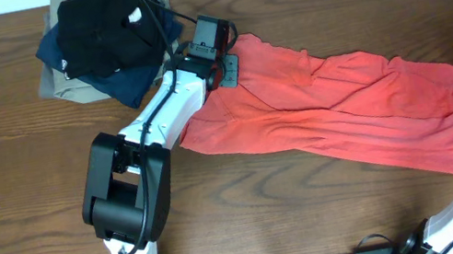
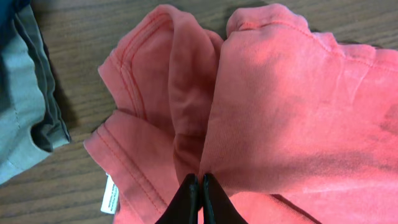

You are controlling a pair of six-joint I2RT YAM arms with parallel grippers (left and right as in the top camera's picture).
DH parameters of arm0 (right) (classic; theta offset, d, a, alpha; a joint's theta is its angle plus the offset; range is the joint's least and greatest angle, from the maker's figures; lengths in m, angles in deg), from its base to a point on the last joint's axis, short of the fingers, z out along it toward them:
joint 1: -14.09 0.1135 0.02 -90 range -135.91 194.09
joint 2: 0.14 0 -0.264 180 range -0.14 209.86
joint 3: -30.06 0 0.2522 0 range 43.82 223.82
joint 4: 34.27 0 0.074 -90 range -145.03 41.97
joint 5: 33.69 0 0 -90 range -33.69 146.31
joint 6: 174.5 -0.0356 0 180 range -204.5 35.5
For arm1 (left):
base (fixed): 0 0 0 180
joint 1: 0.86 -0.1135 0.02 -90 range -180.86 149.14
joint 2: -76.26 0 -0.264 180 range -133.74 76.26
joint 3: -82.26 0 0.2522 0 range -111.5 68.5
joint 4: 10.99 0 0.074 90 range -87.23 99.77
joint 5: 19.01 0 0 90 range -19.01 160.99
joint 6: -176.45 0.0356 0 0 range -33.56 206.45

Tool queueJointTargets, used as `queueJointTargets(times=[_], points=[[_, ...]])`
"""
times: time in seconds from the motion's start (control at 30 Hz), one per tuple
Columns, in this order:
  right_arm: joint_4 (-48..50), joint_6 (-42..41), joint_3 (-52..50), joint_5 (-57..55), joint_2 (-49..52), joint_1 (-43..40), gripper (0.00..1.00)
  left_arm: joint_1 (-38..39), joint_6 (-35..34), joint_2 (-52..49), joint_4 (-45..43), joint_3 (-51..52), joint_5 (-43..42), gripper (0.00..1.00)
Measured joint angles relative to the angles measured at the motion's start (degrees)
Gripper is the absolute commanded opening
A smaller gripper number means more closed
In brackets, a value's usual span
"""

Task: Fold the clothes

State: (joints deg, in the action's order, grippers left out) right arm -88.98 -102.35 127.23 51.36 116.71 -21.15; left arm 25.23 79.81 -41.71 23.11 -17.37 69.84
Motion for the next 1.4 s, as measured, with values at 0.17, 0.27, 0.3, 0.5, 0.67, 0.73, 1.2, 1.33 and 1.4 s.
queueJointTargets(times=[0.17, 0.27, 0.3, 0.5, 0.67, 0.73, 1.2, 1.33, 1.4], points=[[-0.2, -1.0, 0.2, 0.0, 0.0, -0.5, 0.01, 0.0, 0.0, 0.6, -1.0, 0.0, 0.0, 0.06], [-0.9, -2.0, 0.5, 0.1, 0.0, -1.8, 0.01, -0.1, 0.0, 3.5, -0.7, 0.0, 0.0, 0.06], [-1.1, -2.4, 0.6, 0.2, 0.0, -2.5, 0.01, -0.2, 0.0, 5.0, -0.4, 0.0, 0.0, 0.06], [-1.5, -3.6, 1.1, 2.8, 0.0, -5.6, 0.01, -1.8, 0.0, 15.0, 1.1, 0.0, 0.0, 0.06], [-4.0, -4.0, 3.0, 5.3, 0.0, -6.4, 0.01, -4.1, 0.0, 18.1, 3.0, -0.1, 0.0, 0.06], [-4.5, -4.1, 4.0, 6.1, 0.0, -6.4, 0.01, -4.6, -0.2, 17.9, 4.4, -0.1, -0.1, 0.09], [-4.9, -4.1, 4.8, 8.0, 0.0, -4.9, 0.01, -4.4, -0.7, 5.4, 2.2, -0.1, -15.5, 0.84], [-4.9, -4.1, 4.8, 8.0, 0.0, -3.7, 0.01, -4.4, -0.4, -0.9, -0.2, -0.1, -16.7, 0.85], [-4.9, -4.1, 4.8, 8.0, 0.0, -3.1, 0.01, -4.4, -0.4, -2.8, -0.9, -0.1, -16.8, 0.85]])
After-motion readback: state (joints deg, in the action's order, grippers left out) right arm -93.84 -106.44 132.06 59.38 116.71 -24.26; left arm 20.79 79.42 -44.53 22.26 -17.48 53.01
